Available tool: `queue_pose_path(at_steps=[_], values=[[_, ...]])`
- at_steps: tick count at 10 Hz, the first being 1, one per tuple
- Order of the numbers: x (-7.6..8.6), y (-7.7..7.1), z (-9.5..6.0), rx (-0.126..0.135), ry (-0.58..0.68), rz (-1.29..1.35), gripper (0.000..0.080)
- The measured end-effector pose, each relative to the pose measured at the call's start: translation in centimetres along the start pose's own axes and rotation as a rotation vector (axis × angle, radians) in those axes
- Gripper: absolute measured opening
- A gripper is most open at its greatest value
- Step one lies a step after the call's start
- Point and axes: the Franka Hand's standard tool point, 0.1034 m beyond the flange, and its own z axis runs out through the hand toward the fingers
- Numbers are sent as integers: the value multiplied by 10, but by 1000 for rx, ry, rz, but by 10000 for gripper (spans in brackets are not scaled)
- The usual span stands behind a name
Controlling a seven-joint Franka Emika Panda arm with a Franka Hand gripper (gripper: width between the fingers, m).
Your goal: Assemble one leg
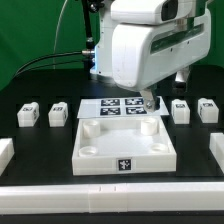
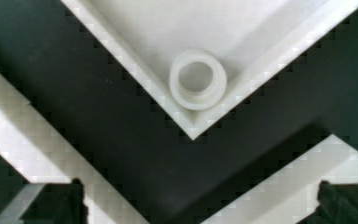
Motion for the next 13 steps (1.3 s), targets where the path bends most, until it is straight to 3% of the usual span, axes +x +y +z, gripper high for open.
queue_pose_path(at_steps=[2,5,8,12,13], values=[[-5,-6,4,-17,18,-49,650],[-32,-22,12,-40,31,-201,650],[-69,-29,25,-25,17,-307,650],[-67,-29,25,-26,18,-297,650],[-69,-29,26,-43,29,-376,650]])
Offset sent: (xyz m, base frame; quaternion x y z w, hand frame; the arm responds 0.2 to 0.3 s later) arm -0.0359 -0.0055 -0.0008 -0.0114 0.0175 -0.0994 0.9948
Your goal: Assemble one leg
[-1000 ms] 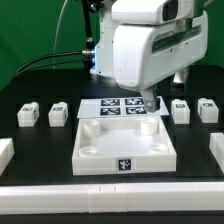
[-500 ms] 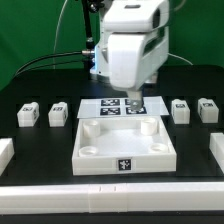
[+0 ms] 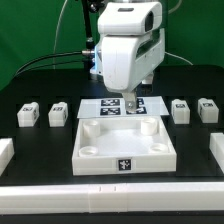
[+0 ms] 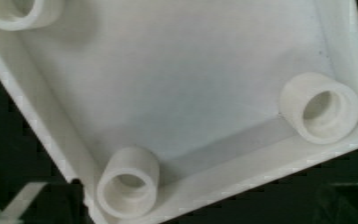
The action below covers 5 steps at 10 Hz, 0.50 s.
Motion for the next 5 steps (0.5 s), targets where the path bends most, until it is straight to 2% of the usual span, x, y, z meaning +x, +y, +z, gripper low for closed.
queue_pose_path(at_steps=[3,4,5], values=[[-15,-26,12,-20,8,-174,650],[-17,-34,15,-38,8,-259,650],[-18,-42,17,-36,2,-286,650]])
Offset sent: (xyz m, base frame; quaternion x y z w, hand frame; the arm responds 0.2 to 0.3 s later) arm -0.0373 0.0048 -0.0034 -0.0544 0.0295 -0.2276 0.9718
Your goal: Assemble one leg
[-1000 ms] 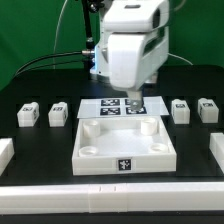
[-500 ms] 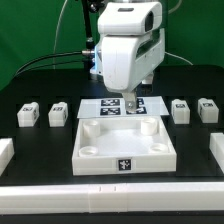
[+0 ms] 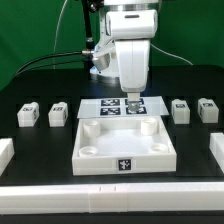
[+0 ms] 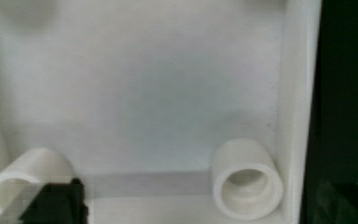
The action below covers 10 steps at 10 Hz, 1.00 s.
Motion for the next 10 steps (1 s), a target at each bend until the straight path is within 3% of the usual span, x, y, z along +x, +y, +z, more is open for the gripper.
queue_pose_path(at_steps=[4,5,7,10], values=[[-1,-1,1,8,-3,0,650],[0,-3,1,20,-9,-21,650],[-5,-20,6,33,-9,-23,650],[-9,-38,22,77,-5,-17,650]])
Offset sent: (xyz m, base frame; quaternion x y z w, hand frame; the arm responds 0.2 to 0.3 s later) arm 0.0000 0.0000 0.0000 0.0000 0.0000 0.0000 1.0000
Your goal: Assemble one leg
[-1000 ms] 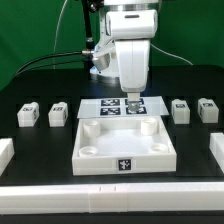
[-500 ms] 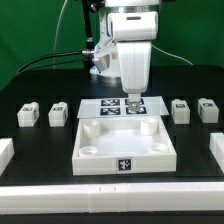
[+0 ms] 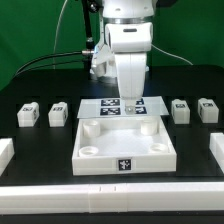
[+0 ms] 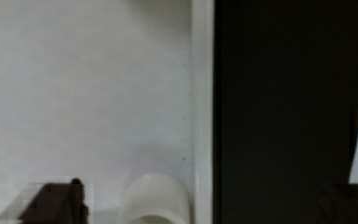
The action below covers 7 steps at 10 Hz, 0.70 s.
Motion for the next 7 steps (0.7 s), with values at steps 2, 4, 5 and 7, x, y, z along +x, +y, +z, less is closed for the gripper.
queue_pose_path(at_steps=[2,4,5,7], values=[[1,-5,14,28,5,3,650],[4,-11,26,54,10,1,650],[4,-14,33,67,13,0,650],[4,-16,37,77,14,3,650]])
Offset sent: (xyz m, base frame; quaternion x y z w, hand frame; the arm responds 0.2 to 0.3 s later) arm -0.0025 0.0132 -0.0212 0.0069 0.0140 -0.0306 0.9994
